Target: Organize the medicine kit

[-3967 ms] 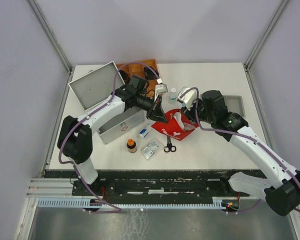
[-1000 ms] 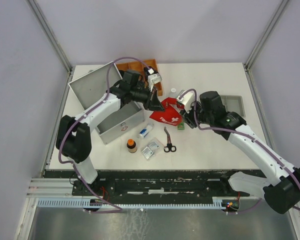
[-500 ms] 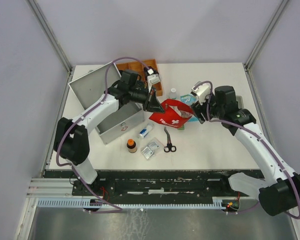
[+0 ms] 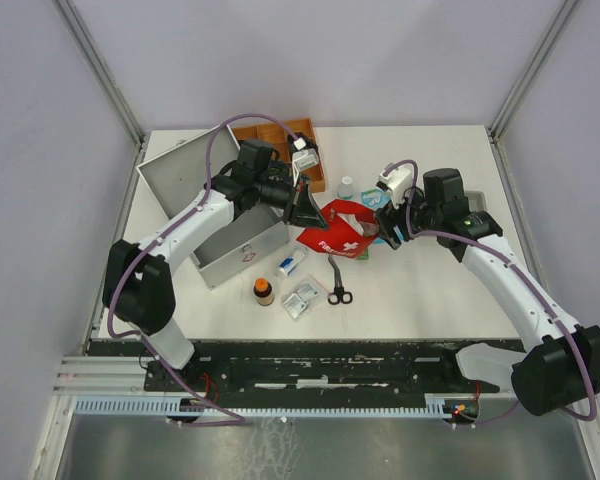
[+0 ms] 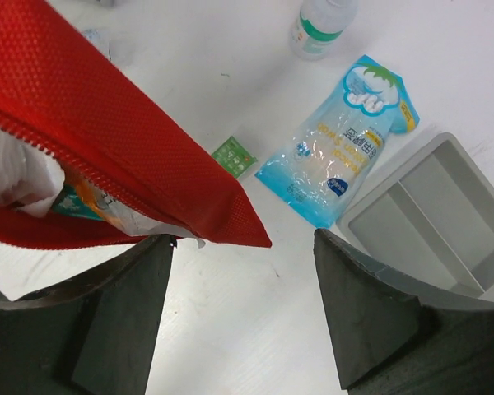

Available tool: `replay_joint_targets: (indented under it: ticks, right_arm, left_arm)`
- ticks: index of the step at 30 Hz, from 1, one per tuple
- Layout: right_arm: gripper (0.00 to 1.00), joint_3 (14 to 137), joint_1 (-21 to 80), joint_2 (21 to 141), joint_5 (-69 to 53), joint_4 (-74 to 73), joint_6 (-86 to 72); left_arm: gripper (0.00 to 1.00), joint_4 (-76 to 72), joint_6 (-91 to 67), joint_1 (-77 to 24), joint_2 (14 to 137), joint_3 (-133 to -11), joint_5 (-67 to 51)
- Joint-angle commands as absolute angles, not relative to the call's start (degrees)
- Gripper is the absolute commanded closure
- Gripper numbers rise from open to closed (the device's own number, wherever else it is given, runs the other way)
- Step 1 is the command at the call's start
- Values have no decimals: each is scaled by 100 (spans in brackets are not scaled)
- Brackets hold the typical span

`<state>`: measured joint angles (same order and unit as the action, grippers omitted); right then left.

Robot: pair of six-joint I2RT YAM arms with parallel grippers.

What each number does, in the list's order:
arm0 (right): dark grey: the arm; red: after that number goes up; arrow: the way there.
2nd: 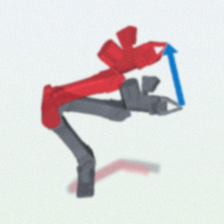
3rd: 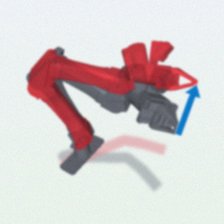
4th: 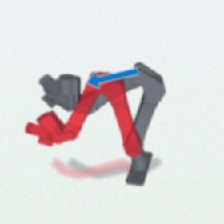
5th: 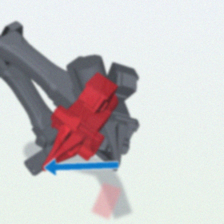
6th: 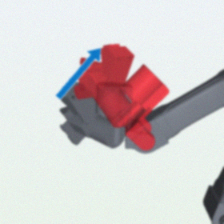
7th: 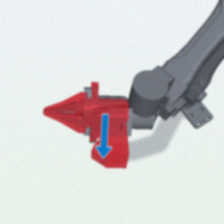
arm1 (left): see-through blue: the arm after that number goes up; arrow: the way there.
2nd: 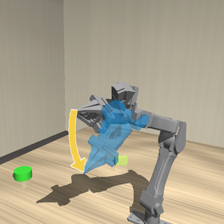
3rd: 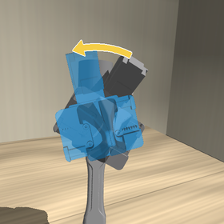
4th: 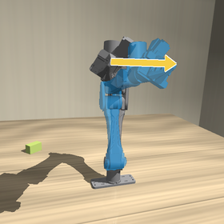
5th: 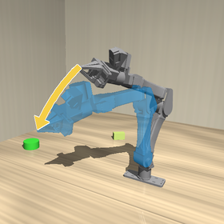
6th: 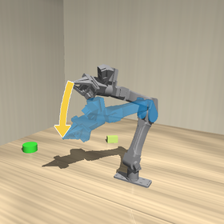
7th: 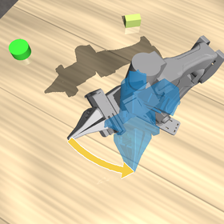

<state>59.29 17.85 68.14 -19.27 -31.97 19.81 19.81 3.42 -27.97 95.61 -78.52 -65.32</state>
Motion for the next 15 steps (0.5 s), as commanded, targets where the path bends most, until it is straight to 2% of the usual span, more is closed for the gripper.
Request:
replay_joint_targets:
  ticks: [1,9,15]
  right_arm:
    - [22,6058,1773,6890,-1925,-2439,1489]
    - [23,6293,1763,6636,-1883,-2724,1992]
    - [24,6576,1769,6243,-2297,-3161,1510]
  left_arm:
    - [97,1829,562,-2786,9438,-7867,-6970]
    - [97,1951,684,-2795,9455,-7897,-6554]
    - [97,986,-358,-2800,9263,-7648,-5758]
